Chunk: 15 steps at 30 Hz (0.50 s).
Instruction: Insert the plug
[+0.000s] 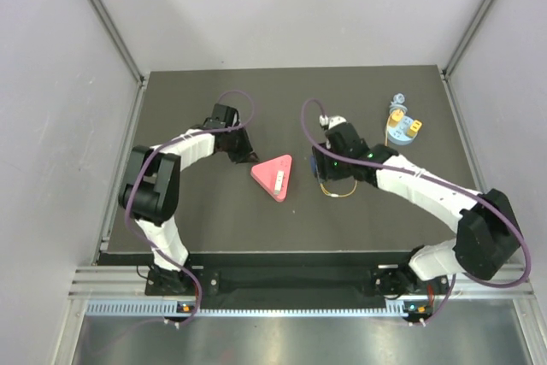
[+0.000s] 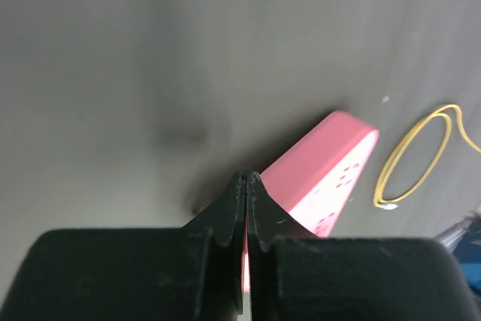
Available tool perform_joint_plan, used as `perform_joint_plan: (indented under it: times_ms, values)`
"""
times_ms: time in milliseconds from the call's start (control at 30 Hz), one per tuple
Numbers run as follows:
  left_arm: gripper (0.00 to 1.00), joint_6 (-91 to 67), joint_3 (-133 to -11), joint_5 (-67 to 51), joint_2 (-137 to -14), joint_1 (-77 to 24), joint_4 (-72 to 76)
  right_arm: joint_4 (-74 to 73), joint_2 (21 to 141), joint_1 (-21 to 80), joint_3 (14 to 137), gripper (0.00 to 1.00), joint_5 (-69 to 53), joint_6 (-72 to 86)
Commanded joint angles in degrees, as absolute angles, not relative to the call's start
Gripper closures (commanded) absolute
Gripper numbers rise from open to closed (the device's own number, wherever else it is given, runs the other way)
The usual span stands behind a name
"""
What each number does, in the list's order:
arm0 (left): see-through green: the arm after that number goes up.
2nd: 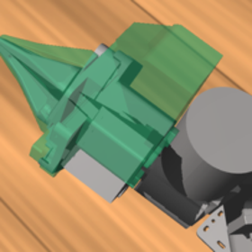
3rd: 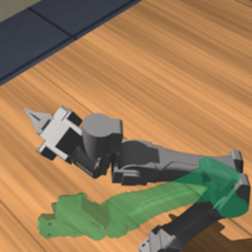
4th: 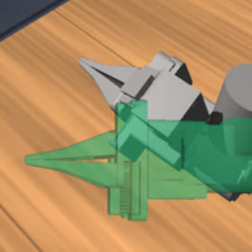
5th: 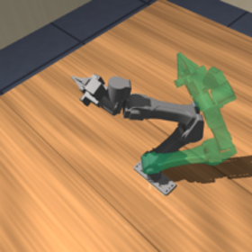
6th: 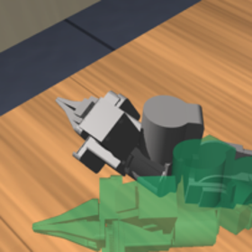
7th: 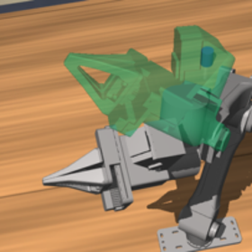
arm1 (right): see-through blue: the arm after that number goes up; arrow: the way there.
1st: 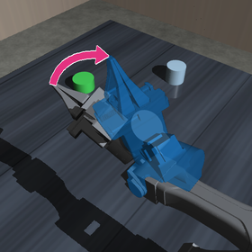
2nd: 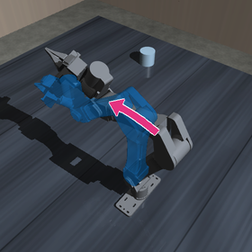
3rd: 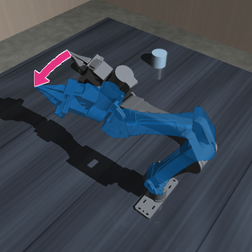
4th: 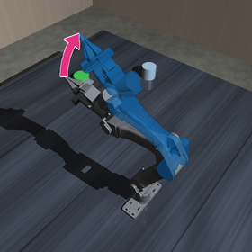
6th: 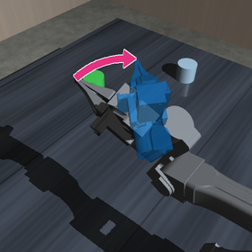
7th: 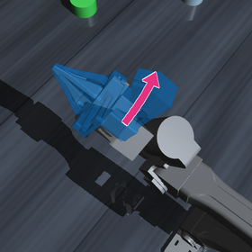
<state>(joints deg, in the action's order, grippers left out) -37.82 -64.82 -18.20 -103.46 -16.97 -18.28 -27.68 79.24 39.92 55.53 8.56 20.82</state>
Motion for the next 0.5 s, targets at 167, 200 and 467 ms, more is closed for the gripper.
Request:
perform_joint_plan:
  times_ms: [167,200,467]
  values:
    - [1.00,-40.08,-77.49,-24.96,-112.32,-19.60,-12.90,-28.59,82.00,30.86,66.88,1.00,-2.71,3.88]
    - [1.00,-39.38,-79.09,-23.39,-112.85,-19.51,-15.18,-26.48,83.22,30.59,67.23,1.00,-3.51,2.82]
    - [1.00,-29.80,-80.62,-5.46,-103.90,-18.19,-30.93,-18.73,100.52,29.88,78.38,1.00,-13.60,-2.81]
